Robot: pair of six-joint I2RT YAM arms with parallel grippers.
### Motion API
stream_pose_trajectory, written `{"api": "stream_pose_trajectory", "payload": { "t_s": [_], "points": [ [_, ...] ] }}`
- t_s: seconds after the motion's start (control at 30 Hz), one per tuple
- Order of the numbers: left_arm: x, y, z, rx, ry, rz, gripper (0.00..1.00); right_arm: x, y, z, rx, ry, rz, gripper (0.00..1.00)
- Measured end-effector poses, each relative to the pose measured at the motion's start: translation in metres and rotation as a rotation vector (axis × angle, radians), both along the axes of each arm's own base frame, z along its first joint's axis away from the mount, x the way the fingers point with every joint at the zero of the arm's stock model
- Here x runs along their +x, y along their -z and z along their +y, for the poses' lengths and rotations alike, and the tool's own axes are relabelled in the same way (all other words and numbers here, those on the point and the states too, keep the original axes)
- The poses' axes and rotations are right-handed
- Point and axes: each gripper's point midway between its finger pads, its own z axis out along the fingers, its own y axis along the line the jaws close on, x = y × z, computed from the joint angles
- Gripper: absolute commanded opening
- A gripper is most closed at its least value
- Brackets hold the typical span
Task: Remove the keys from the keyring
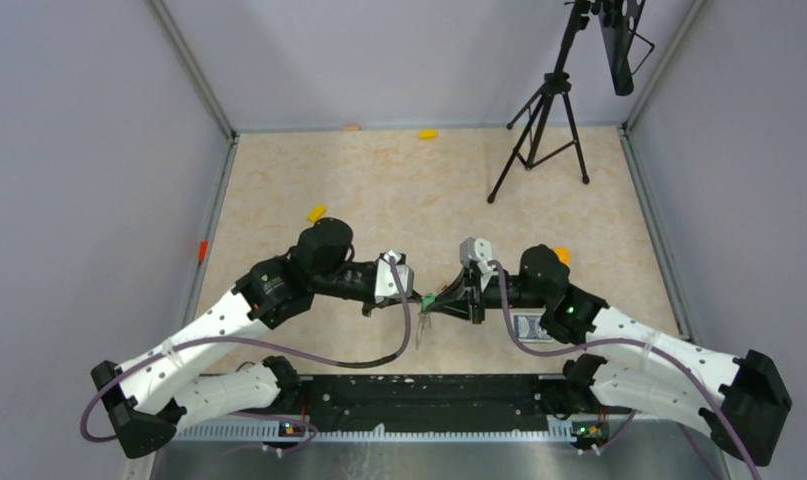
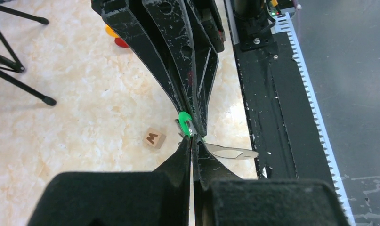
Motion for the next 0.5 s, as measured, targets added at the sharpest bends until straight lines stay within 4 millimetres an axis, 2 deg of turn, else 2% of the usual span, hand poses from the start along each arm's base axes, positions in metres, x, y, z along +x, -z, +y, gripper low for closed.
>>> {"api": "stream_pose_trajectory", "payload": {
  "t_s": [0.07, 0.2, 0.43, 0.5],
  "points": [
    [0.002, -0.001, 0.001, -0.007, -0.014, -0.012, 0.01, 0.003, -0.005, 0.000, -0.026, 0.023, 0.031, 0.00],
    [0.004, -0.003, 0.002, -0.020, -0.031, -0.023, 0.11, 0.008, -0.013, -0.001, -0.070, 0.057, 0.073, 0.00],
    [0.003, 0.001, 0.004, -0.026, -0.045, -0.011, 0.20, 0.016, -0.004, -0.006, -0.233, 0.115, 0.164, 0.00],
    [0.002, 0.003, 0.005, -0.027, -0.051, -0.008, 0.26, 0.018, -0.003, -0.010, -0.274, 0.134, 0.175, 0.00]
  ]
}}
